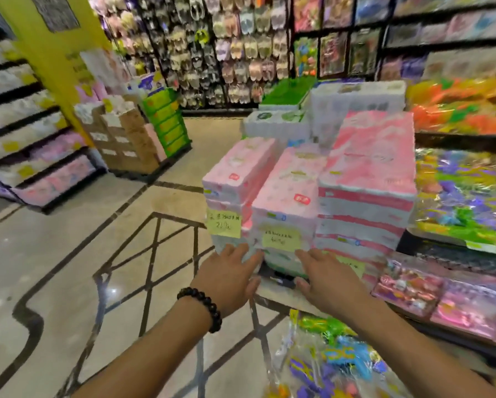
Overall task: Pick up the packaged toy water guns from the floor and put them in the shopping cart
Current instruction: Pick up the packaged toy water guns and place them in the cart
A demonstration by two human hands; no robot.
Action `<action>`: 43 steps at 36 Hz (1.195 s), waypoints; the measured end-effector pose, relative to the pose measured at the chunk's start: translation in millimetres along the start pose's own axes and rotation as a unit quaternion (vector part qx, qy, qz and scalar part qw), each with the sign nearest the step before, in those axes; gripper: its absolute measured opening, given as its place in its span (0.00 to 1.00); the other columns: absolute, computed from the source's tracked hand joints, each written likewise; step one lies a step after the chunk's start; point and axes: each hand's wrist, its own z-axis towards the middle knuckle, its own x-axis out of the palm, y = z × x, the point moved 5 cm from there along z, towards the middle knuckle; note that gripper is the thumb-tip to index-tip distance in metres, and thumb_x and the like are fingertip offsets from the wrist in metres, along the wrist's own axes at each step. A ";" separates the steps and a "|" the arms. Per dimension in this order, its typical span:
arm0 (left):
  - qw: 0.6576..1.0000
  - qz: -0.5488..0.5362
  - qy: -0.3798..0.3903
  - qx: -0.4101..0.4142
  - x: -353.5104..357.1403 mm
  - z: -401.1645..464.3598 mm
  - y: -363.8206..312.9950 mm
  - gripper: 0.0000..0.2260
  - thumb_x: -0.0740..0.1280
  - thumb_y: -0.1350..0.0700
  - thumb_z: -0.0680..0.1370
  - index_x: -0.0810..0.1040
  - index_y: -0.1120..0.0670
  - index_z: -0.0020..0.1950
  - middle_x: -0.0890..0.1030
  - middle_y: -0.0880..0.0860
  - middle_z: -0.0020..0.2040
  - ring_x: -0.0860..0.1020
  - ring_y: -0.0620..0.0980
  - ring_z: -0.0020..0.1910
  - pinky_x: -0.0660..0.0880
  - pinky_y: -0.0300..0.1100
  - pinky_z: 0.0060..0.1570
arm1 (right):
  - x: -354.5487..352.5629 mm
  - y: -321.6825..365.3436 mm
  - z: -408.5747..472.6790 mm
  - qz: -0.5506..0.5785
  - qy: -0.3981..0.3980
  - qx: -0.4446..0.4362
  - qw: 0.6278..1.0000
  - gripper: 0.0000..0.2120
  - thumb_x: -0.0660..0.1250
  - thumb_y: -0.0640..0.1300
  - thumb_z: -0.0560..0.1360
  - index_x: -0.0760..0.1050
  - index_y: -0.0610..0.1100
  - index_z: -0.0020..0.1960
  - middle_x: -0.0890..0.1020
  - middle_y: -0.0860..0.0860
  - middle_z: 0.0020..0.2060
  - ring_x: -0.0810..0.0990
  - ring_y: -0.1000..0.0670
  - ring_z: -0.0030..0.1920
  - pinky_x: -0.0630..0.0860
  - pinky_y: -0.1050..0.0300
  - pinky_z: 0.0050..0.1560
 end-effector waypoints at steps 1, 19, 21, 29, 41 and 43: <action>1.000 0.002 -0.006 0.009 -5.4 14.2 4.1 0.22 0.59 0.41 0.82 0.65 0.46 0.74 0.73 0.51 0.68 0.74 0.56 0.62 0.80 0.53 0.47 | -3.6 -4.8 8.3 0.001 -0.009 0.011 1.000 0.30 0.60 0.58 0.81 0.58 0.51 0.79 0.70 0.48 0.72 0.72 0.40 0.68 0.77 0.45 0.60; 0.926 -0.005 -0.035 0.375 11.6 233.9 -68.8 0.22 0.57 0.42 0.84 0.62 0.47 0.76 0.68 0.54 0.73 0.70 0.58 0.66 0.76 0.52 0.54 | -8.6 -118.8 6.2 0.036 -0.076 0.343 0.936 0.31 0.61 0.59 0.80 0.58 0.52 0.79 0.73 0.47 0.70 0.73 0.41 0.67 0.77 0.44 0.60; 0.906 0.000 -0.028 0.422 22.4 248.1 -79.5 0.23 0.57 0.42 0.84 0.61 0.47 0.77 0.68 0.54 0.73 0.69 0.58 0.67 0.76 0.53 0.56 | -2.3 -120.1 -1.8 0.045 -0.082 0.395 0.914 0.31 0.61 0.57 0.81 0.58 0.52 0.80 0.71 0.47 0.73 0.72 0.41 0.69 0.76 0.44 0.62; 0.822 -0.001 -0.006 0.570 49.2 272.5 -103.2 0.23 0.58 0.43 0.83 0.64 0.49 0.76 0.70 0.54 0.71 0.71 0.59 0.67 0.76 0.56 0.57 | 48.6 -78.8 -35.2 0.074 -0.098 0.589 0.799 0.26 0.62 0.59 0.78 0.64 0.55 0.74 0.76 0.49 0.64 0.78 0.40 0.59 0.76 0.48 0.50; 0.719 0.013 -0.016 0.694 108.4 212.5 -142.5 0.21 0.59 0.42 0.81 0.68 0.50 0.70 0.73 0.54 0.64 0.73 0.59 0.59 0.77 0.53 0.49 | 112.7 12.4 -86.3 0.108 -0.093 0.729 0.669 0.29 0.59 0.59 0.81 0.56 0.53 0.79 0.71 0.49 0.70 0.74 0.42 0.63 0.77 0.47 0.55; 0.713 0.016 -0.016 0.701 122.8 200.9 -144.2 0.21 0.58 0.41 0.82 0.67 0.50 0.71 0.72 0.53 0.64 0.73 0.58 0.59 0.76 0.52 0.49 | 124.5 24.4 -93.6 0.100 -0.093 0.737 0.661 0.30 0.59 0.59 0.81 0.57 0.52 0.79 0.71 0.49 0.70 0.74 0.41 0.63 0.77 0.48 0.55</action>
